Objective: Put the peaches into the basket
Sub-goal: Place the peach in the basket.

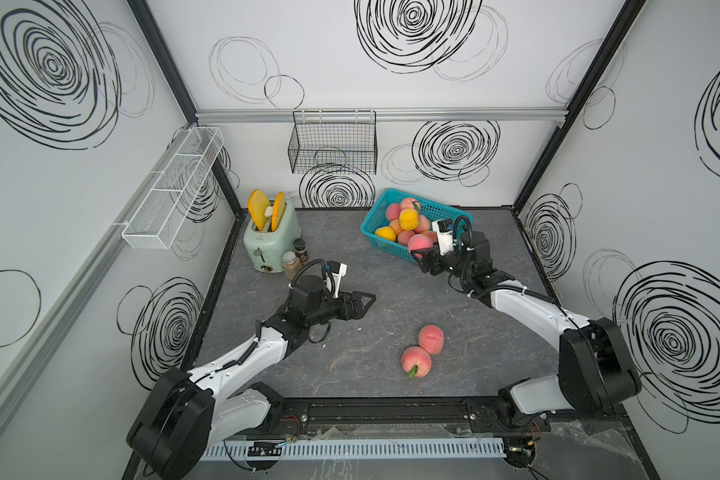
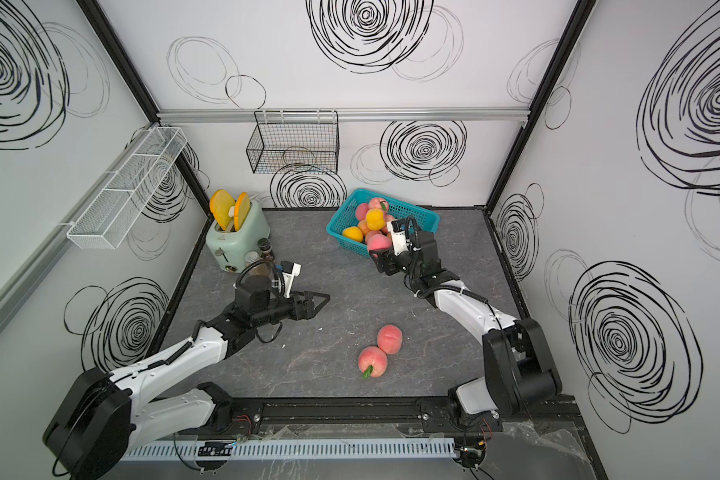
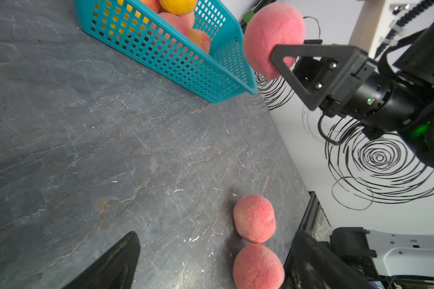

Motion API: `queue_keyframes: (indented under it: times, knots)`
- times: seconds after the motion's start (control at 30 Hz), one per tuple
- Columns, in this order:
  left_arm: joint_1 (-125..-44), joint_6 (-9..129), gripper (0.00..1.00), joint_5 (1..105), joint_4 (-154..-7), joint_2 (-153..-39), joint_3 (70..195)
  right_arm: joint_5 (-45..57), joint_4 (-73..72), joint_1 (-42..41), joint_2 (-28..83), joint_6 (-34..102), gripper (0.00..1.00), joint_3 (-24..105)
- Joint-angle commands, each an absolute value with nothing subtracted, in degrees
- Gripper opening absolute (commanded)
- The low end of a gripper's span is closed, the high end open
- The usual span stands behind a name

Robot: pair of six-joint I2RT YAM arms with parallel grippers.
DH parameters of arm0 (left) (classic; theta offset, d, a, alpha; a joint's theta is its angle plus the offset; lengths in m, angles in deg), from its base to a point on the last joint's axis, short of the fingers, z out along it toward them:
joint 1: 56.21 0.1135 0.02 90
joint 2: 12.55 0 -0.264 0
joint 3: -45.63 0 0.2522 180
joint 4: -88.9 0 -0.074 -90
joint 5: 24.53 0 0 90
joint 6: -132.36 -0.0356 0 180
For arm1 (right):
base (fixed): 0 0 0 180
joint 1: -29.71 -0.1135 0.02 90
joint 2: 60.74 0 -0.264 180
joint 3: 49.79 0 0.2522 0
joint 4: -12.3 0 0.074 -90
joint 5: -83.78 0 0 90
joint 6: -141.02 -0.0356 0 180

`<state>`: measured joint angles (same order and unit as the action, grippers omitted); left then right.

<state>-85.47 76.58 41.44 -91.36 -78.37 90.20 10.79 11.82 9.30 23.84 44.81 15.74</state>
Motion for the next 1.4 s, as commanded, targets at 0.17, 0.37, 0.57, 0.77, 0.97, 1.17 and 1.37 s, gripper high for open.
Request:
queue_keyframes:
  times: [0.17, 0.37, 0.57, 0.77, 0.97, 1.17, 1.37]
  knots:
    - [-88.72, 71.42, 0.99, 46.51, -92.04, -83.16, 96.06, 7.91, 12.68, 13.08, 34.74, 45.23, 0.69, 27.34]
    - [-89.9, 69.66, 0.98, 46.29, -90.94, -86.18, 100.08, 4.14, 10.36, 14.91, 41.73, 46.51, 0.69, 34.69]
    - [-90.14, 68.49, 0.99, 46.84, -88.95, -87.66, 103.0, 1.98, 9.65, 17.7, 46.82, 46.61, 0.69, 39.2]
    - [-90.08, 67.24, 0.98, 48.24, -86.81, -88.89, 105.55, 0.14, 10.54, 19.57, 50.75, 46.14, 0.69, 41.25]
    - [-90.18, 68.18, 0.99, 47.46, -88.3, -91.07, 106.65, -1.53, 10.72, 20.21, 53.43, 47.22, 0.69, 43.07]
    - [-90.22, 68.22, 0.99, 46.79, -88.02, -92.84, 108.25, -2.57, 10.0, 20.74, 55.62, 48.16, 0.7, 45.34]
    - [-90.22, 68.2, 0.99, 46.83, -88.01, -93.88, 109.4, -3.34, 8.64, 20.71, 58.21, 48.91, 0.7, 47.82]
